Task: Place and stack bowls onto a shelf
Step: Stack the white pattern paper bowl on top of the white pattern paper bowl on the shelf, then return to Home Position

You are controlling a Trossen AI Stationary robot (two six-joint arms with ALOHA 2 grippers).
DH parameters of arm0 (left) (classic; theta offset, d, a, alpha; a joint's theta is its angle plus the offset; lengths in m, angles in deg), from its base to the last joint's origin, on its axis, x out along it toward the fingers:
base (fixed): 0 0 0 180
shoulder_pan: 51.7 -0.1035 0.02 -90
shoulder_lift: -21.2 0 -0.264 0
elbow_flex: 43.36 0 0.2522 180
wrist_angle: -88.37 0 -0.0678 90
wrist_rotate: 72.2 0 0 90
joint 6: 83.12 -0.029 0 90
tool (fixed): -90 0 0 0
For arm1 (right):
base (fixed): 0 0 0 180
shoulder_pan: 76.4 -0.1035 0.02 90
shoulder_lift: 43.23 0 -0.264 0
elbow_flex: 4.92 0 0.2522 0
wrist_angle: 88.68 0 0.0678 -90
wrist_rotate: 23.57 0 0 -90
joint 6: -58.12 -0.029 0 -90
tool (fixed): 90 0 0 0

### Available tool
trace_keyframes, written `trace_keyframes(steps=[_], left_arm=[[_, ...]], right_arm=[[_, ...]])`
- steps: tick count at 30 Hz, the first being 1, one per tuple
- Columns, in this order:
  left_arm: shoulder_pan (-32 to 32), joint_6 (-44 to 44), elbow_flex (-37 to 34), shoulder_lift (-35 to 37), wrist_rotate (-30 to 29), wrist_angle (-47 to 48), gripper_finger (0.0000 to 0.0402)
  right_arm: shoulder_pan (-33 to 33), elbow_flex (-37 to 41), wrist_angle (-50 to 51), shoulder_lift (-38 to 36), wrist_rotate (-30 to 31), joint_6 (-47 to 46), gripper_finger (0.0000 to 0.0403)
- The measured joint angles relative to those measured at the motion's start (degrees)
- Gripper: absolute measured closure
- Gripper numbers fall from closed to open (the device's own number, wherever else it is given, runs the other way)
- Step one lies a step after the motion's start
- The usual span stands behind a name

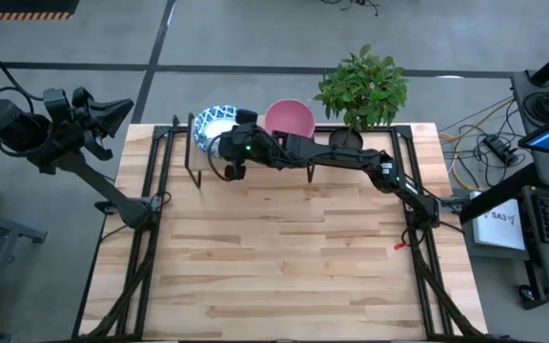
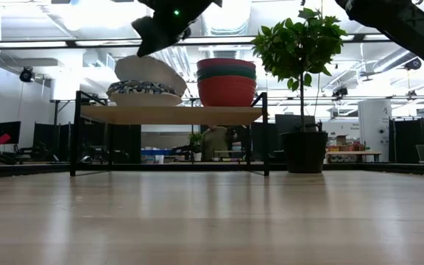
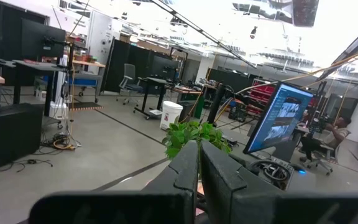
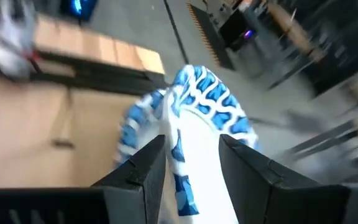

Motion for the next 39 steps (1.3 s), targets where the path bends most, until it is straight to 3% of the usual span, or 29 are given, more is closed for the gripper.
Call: trace_keyframes(steps=[5, 12, 15, 19, 24, 30, 35, 39], left_arm=[[0.0, 0.4, 0.0, 0.0, 0.0, 0.0, 0.0402], [0.0, 0.4, 0.0, 0.0, 0.0, 0.5, 0.0402], [0.0, 1.9, 0.0, 0.0, 0.0, 3.4, 0.0402], [0.0, 9.2, 0.0, 0.0, 0.1, 11.5, 0.0402], [0.0, 24.0, -0.1, -0.5, 0.5, 25.4, 0.0402], [0.1, 36.7, -1.5, -2.1, 4.3, 35.2, 0.0402], [0.0, 38.9, -7.5, -2.5, 12.9, 33.8, 0.0402], [0.1, 39.4, -15.3, -1.4, 18.7, 27.6, 0.0402]], right_arm=[[0.0, 0.0, 0.5, 0.0, -4.8, -17.4, 0.0264], [0.0, 0.1, -1.1, -0.2, -5.2, -26.0, 0.0264], [0.1, 0.1, -4.1, -1.2, -10.1, -29.5, 0.0264], [0.0, 0.1, -9.2, -3.7, -19.1, -33.9, 0.0264], [-0.9, 0.1, -10.7, -6.8, -23.7, -34.4, 0.0268], [-5.2, 0.1, -10.0, -11.5, -23.5, -29.6, 0.0274], [-11.0, 0.3, -2.9, -14.6, -13.3, -23.4, 0.0275], [-14.7, 0.4, 3.2, -17.1, -10.5, -22.4, 0.0275]])
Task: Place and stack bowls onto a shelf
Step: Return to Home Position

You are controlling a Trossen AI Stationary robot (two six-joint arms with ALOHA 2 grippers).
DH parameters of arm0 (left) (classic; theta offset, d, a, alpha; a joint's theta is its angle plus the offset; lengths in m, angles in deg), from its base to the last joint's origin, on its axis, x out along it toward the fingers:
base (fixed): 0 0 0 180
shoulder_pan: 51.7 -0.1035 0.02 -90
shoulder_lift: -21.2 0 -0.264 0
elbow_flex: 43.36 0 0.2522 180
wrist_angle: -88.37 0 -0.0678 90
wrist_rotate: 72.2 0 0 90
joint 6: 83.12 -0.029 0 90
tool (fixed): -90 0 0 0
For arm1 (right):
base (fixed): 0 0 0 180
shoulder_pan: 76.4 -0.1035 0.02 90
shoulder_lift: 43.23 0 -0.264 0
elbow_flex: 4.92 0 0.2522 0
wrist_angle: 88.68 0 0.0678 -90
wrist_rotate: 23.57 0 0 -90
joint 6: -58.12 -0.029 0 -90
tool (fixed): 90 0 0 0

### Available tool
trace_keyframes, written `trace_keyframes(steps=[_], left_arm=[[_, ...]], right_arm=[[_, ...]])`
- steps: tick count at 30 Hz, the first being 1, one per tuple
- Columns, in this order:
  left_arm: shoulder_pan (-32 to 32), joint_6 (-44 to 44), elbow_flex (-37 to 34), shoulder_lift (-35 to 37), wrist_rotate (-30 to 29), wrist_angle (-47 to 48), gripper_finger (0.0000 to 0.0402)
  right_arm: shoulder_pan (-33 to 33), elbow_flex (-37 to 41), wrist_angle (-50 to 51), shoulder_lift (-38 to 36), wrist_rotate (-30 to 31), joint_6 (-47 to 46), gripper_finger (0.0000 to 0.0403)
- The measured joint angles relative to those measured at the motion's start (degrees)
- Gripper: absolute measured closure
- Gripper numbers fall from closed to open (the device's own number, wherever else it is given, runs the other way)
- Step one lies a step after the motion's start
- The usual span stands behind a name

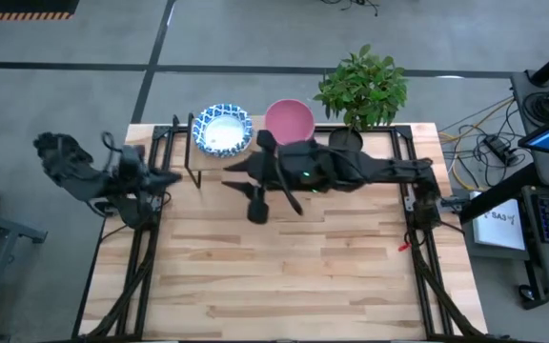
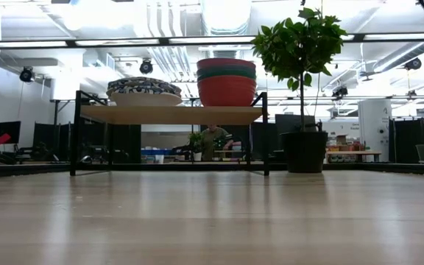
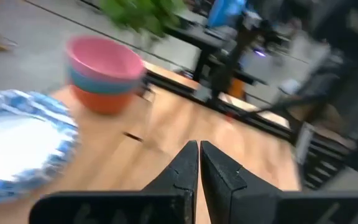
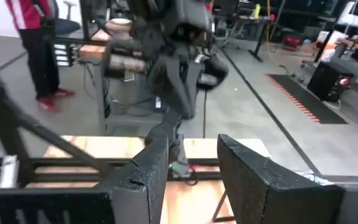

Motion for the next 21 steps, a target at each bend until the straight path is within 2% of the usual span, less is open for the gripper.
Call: trace_keyframes(steps=[5, 9, 14, 21], left_arm=[[0.0, -4.6, -10.8, 3.8, 9.6, -14.2, 0.0402], [0.0, -7.8, -18.4, 8.9, 15.0, -24.8, 0.0402], [0.0, -9.0, -25.6, 17.1, 15.0, -32.3, 0.0402], [0.0, -9.0, -31.8, 27.2, 11.9, -35.4, 0.0402]], right_arm=[[-3.3, 0.1, 5.3, -2.2, 0.7, -1.8, 0.0275], [-5.7, 0.2, 9.3, -3.0, 5.2, -2.4, 0.0275], [-8.4, 0.2, 13.5, -4.8, 10.4, -2.9, 0.0275], [-11.3, 1.9, 17.6, -8.4, 14.2, -1.6, 0.0275]])
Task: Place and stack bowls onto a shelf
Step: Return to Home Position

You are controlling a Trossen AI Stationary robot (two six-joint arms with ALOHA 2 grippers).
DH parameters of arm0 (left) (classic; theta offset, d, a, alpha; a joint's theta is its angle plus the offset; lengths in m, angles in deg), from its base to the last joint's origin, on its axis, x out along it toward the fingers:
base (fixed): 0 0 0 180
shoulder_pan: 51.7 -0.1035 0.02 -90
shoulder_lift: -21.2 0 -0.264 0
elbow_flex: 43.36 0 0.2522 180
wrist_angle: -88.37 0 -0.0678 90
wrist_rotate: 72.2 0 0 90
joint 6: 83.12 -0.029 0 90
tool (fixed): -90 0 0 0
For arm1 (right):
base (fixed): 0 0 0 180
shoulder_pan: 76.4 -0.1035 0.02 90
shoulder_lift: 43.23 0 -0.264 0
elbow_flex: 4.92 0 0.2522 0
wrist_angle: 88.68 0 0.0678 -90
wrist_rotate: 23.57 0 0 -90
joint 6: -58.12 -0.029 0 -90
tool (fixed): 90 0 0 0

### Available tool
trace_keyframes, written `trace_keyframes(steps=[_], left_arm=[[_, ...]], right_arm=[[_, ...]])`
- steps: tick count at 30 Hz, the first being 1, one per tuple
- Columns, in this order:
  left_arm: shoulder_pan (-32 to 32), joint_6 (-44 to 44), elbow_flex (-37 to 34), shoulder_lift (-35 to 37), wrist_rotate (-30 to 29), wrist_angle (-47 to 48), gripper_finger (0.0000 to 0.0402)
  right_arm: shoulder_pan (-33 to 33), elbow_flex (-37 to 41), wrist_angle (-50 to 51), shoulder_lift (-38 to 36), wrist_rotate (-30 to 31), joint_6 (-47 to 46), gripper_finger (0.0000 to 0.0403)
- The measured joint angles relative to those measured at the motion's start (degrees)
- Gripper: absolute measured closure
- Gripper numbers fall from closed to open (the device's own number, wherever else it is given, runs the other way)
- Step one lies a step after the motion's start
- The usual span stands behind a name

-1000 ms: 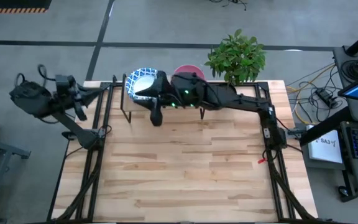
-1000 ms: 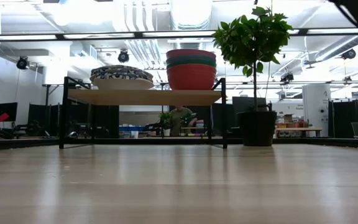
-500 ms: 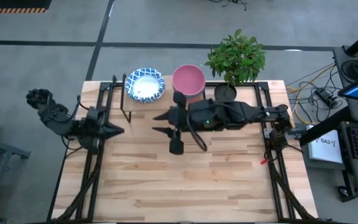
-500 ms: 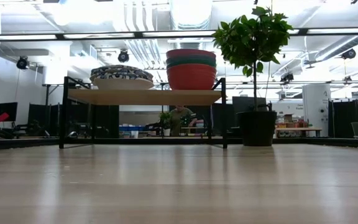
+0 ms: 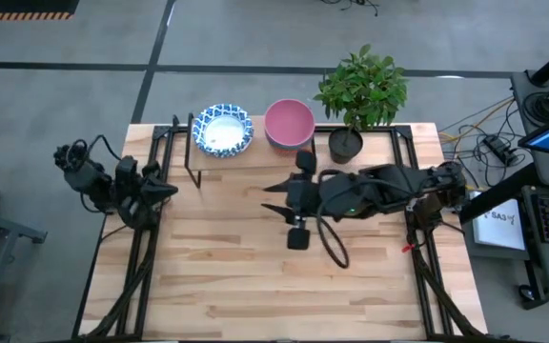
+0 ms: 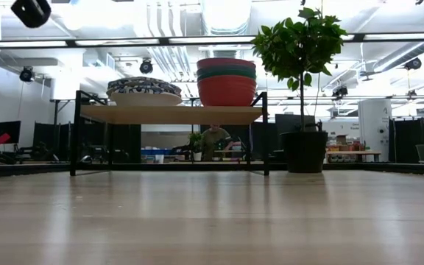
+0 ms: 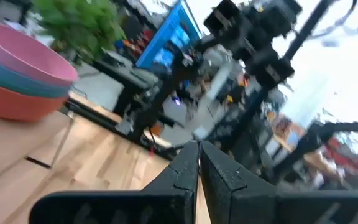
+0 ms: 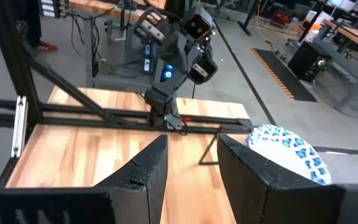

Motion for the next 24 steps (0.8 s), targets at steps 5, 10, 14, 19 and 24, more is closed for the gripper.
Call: trace_keyframes(steps=[5, 10, 14, 19, 24], left_arm=[[0.0, -2.9, -4.9, 3.2, -3.2, -6.5, 0.0402], [0.0, -5.3, -10.8, 3.6, -7.5, -14.3, 0.0402], [-0.1, -3.7, -14.8, 3.5, -10.4, -17.5, 0.0402], [-0.1, -0.8, -17.9, 3.7, -14.3, -20.0, 0.0402], [-0.1, 1.1, -18.4, 3.3, -18.5, -20.9, 0.0402]], right_arm=[[-0.7, 7.0, 0.5, -6.3, 1.0, 0.0, 0.0275], [-0.7, 19.4, -1.2, -16.6, 1.1, -1.1, 0.0275], [-0.7, 32.5, -7.8, -26.8, 1.1, -1.1, 0.0275], [-0.7, 48.2, -15.7, -38.2, 1.5, -2.0, 0.0275], [-0.6, 60.7, -22.2, -48.9, 2.4, -2.1, 0.0275]])
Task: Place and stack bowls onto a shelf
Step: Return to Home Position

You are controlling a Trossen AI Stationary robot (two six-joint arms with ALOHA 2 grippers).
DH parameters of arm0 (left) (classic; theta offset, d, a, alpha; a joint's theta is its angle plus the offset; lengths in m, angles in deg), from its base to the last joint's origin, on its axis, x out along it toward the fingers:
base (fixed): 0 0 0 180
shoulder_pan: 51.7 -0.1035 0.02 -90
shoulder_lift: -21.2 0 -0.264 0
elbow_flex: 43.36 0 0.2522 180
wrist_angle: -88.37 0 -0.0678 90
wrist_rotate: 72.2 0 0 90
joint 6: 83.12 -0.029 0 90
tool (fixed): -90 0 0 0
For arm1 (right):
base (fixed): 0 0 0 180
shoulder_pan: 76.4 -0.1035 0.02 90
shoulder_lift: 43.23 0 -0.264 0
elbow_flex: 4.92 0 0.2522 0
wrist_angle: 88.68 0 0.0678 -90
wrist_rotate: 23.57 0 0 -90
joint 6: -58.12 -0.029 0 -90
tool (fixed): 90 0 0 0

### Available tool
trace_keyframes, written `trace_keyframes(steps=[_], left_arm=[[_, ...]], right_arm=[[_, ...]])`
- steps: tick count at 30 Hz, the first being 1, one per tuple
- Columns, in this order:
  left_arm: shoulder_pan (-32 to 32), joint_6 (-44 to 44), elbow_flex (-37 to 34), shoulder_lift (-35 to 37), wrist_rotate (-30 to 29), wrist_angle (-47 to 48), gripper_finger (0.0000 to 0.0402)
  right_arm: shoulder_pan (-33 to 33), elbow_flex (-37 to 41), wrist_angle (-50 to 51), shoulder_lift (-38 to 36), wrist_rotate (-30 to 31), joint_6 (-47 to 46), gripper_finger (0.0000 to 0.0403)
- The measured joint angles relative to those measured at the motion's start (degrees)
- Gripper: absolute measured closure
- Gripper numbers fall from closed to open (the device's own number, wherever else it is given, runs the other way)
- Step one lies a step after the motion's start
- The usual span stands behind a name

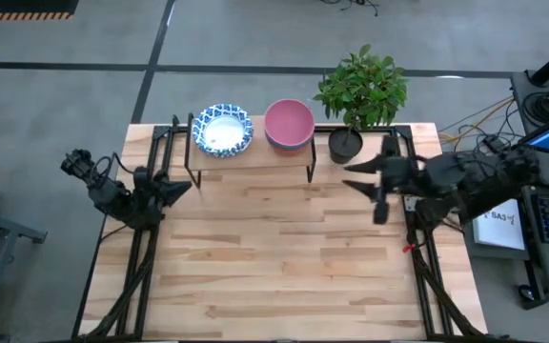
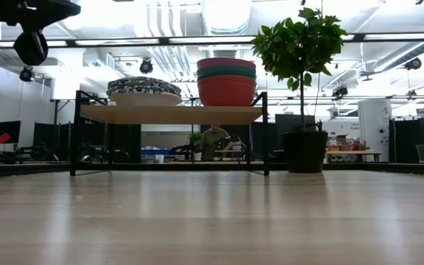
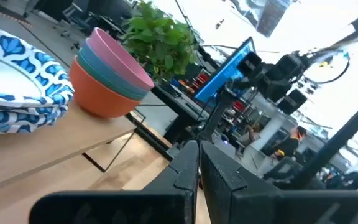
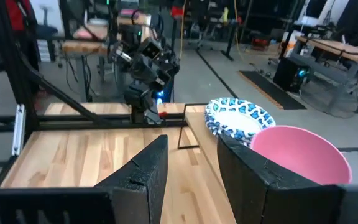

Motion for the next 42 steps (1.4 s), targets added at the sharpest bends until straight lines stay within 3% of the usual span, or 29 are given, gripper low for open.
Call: trace_keyframes(steps=[14, 25, 29, 34, 42], left_arm=[[-1.1, 2.1, 0.0, -3.0, -10.1, -2.8, 0.0402], [-4.9, 6.1, 0.0, -8.0, -10.1, -3.5, 0.0402], [-6.1, 5.9, 0.0, -7.7, -10.5, -1.6, 0.0402], [-7.5, 6.4, -0.3, -6.1, -10.9, 4.4, 0.0402], [-8.1, 8.9, -2.7, -3.5, -12.7, 8.2, 0.0402]], right_arm=[[0.0, 24.0, -6.7, -30.0, 0.0, -3.9, 0.0275], [0.0, 35.8, -10.0, -49.2, -0.1, -2.8, 0.0276], [0.0, 39.2, -10.5, -51.2, -0.1, -0.2, 0.0276], [0.1, 42.4, -19.2, -49.9, 0.4, 2.3, 0.0276], [0.0, 54.6, -30.7, -50.8, 2.0, 3.2, 0.0282]])
